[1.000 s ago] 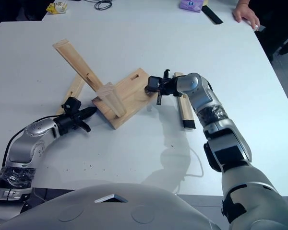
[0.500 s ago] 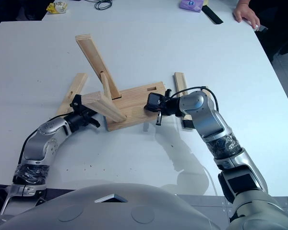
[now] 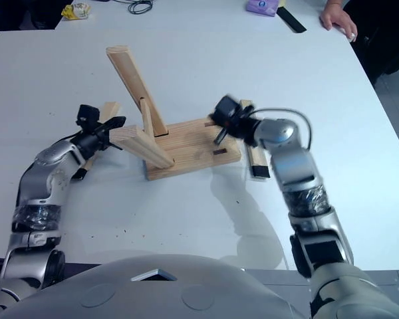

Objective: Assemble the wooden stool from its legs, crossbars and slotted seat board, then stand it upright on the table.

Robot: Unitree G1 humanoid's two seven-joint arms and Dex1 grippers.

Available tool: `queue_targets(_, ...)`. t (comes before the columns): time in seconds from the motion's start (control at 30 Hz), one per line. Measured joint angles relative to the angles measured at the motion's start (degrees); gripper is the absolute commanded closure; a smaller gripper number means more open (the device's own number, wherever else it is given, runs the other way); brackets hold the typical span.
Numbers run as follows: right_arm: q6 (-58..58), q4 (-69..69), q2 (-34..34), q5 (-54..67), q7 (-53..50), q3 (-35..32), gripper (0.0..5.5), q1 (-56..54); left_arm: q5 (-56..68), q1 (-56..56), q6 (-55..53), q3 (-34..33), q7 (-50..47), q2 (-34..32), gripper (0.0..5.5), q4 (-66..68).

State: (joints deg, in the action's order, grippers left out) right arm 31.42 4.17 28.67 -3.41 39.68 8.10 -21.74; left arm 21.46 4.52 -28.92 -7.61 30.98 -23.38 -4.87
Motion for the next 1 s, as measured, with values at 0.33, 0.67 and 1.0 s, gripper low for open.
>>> queue_targets(0.33, -6.99, -2.03, 8.15, -3.56, 2.7, 4.18, 5.48, 11.16, 4.61, -18.75, -12.87, 1.54, -3.69, 0.47, 5.5, -21.75)
queue_targets(0.67, -6.67, 0.66, 9.4, -3.8, 6.14, 6.23, 5.48, 11.72, 1.85, -13.03, -14.6, 8.72, -6.01, 1.82, 5.5, -16.5)
queue_targets(1.0, -1.69, 8.16, 8.92, -2.17, 7.91, 7.75, 5.48, 15.34, -0.22, -7.45, -10.44, 7.63, -4.65, -0.21, 5.5, -8.28)
